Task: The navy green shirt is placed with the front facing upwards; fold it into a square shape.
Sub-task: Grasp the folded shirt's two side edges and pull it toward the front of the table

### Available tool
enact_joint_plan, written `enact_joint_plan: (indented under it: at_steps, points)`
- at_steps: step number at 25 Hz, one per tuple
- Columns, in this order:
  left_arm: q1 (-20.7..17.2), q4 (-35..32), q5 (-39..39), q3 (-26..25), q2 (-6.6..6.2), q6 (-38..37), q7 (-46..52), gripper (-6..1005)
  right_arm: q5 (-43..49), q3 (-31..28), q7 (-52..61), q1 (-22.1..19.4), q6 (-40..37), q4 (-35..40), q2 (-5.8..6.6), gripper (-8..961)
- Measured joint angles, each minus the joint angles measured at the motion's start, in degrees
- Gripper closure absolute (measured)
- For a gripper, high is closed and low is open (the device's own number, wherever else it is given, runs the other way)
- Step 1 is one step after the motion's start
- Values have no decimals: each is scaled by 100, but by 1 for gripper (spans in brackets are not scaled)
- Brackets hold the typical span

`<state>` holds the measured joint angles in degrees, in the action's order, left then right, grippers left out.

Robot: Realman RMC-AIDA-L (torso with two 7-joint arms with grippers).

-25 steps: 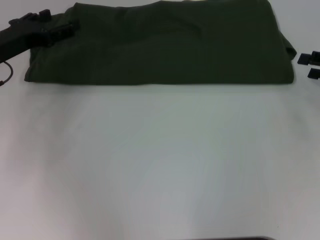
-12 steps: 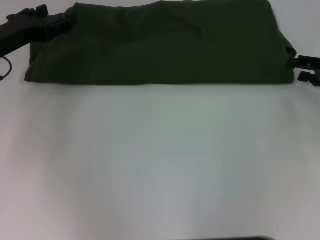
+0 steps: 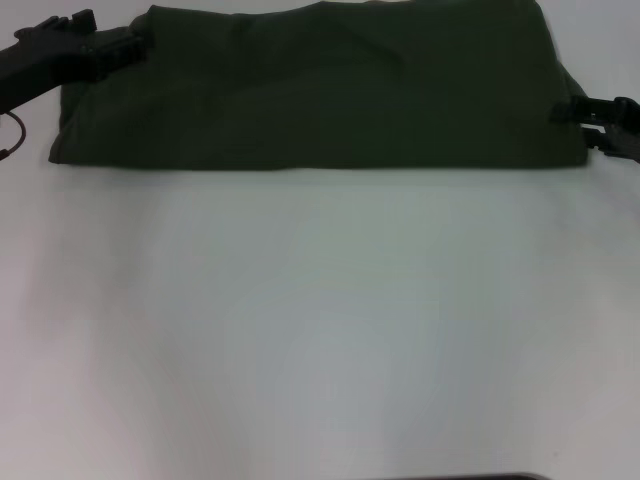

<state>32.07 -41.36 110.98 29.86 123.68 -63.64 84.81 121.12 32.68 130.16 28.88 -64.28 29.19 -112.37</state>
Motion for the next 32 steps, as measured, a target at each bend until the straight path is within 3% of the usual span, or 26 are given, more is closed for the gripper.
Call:
enact_joint_plan:
  at_steps: [11,16,19,29,32]
  points:
    - [29,-2,1,11,-10,74,-1,80,-4,44,-2,27,67,-115,11,224]
    - [37,-4,3,11,-16,89,0,80,-5,73,-109,74,42,-120,-9,298]
    - [37,-4,3,11,-17,119,0,80,-4,73,-217,108,27,-124,-31,491]
    - [-68,-75,92,8,-41,113,82,81,-11,36,-246,74,21,-124,-38,939]
    - [-137,-199,256,14,-63,40,289,81,-20,24,-246,50,21,-125,-32,939]
